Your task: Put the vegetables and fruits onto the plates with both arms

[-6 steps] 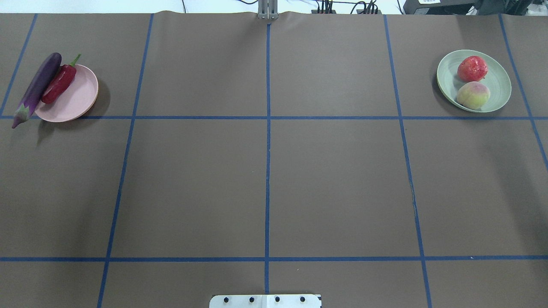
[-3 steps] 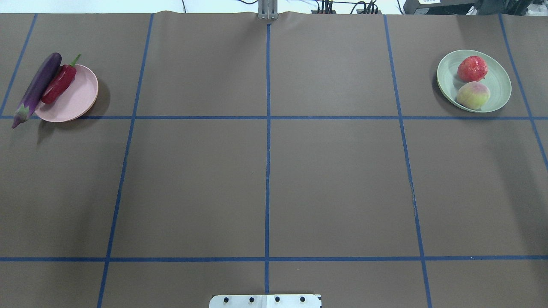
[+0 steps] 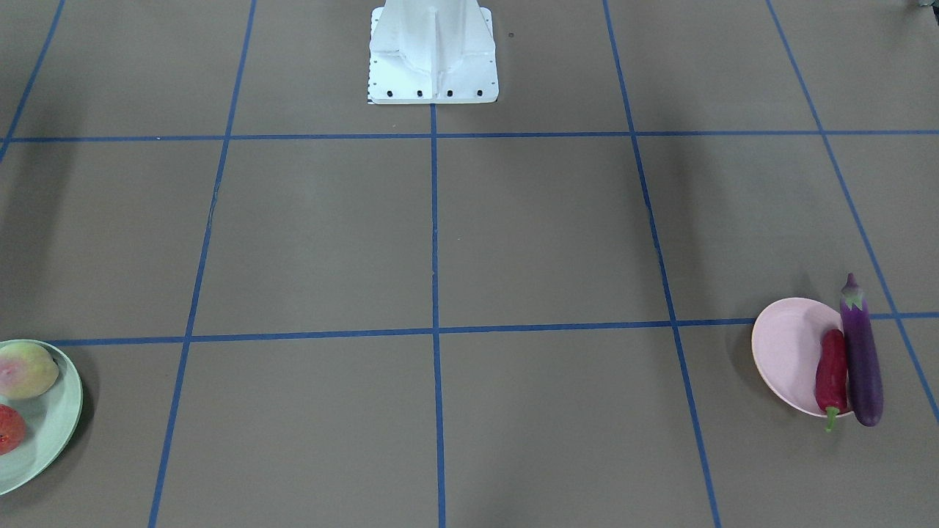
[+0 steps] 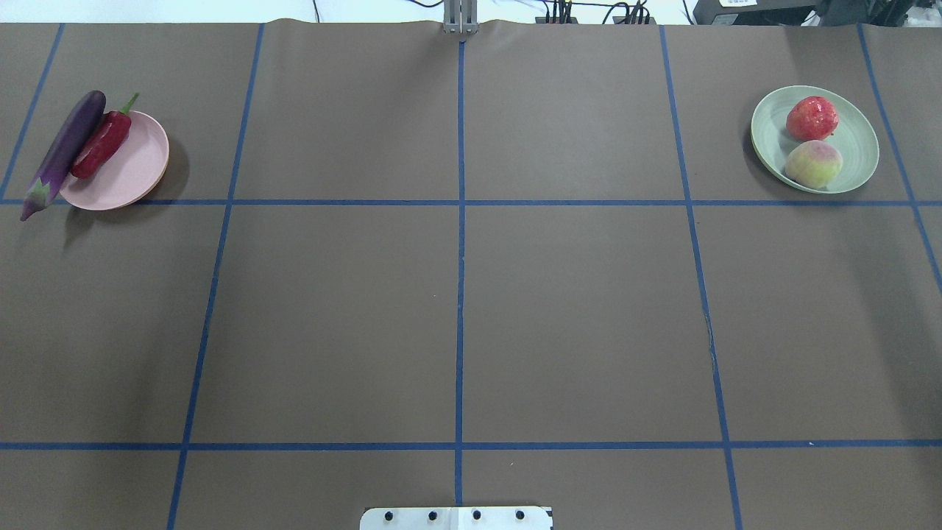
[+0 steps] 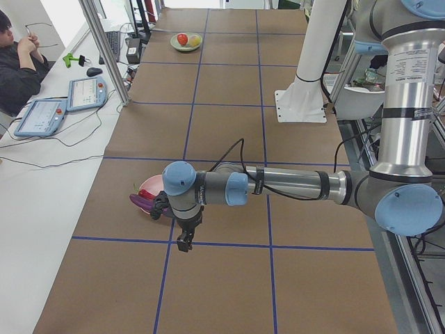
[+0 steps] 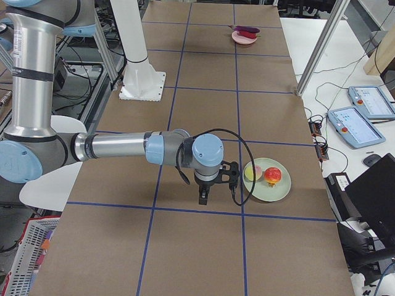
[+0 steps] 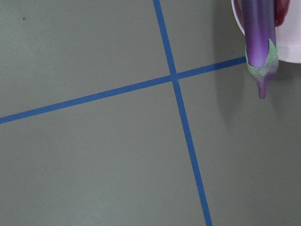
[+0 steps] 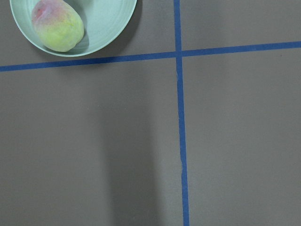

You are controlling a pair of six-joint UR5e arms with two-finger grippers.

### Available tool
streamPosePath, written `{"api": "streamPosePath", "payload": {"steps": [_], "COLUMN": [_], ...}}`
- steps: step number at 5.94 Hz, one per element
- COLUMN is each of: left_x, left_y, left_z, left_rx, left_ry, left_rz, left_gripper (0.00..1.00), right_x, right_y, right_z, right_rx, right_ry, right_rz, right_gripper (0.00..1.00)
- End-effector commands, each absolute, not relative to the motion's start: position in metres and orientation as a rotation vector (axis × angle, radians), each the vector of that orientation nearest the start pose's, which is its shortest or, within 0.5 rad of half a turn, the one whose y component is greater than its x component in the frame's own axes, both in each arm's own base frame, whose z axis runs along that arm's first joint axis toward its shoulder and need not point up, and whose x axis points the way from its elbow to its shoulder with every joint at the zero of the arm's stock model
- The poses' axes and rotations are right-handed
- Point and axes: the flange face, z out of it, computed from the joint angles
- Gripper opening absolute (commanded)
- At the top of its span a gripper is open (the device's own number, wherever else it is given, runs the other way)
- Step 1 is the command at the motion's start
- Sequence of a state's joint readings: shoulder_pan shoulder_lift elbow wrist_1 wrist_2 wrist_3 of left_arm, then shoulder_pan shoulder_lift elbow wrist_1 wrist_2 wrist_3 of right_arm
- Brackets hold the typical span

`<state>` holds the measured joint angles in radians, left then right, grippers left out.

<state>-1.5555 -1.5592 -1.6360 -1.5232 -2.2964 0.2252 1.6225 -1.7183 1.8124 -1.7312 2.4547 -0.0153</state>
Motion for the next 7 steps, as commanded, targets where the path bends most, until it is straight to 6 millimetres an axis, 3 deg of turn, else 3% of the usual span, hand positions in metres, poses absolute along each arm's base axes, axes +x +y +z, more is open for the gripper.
{"api": "streamPosePath", "payload": {"steps": [1,7], "left_x": [-0.0597,-0.0597], "left_y": [-0.4876,-0.4882], "left_z": [0.6403,0.6383], "left_rx": [0.082,0.083], "left_ry": [0.723,0.723], "left_rz": [0.231,0.231], "left_gripper": [1.00,1.00], "right_x": [0.0777,0.0783], "right_y": [-0.4221,-0.4299], "right_z": [0.6362,0.6269], "right_rx": [-0.010,0.029], "right_ry": [-0.886,-0.882], "right_rz": [0.056,0.042], "right_gripper": [1.00,1.00]}}
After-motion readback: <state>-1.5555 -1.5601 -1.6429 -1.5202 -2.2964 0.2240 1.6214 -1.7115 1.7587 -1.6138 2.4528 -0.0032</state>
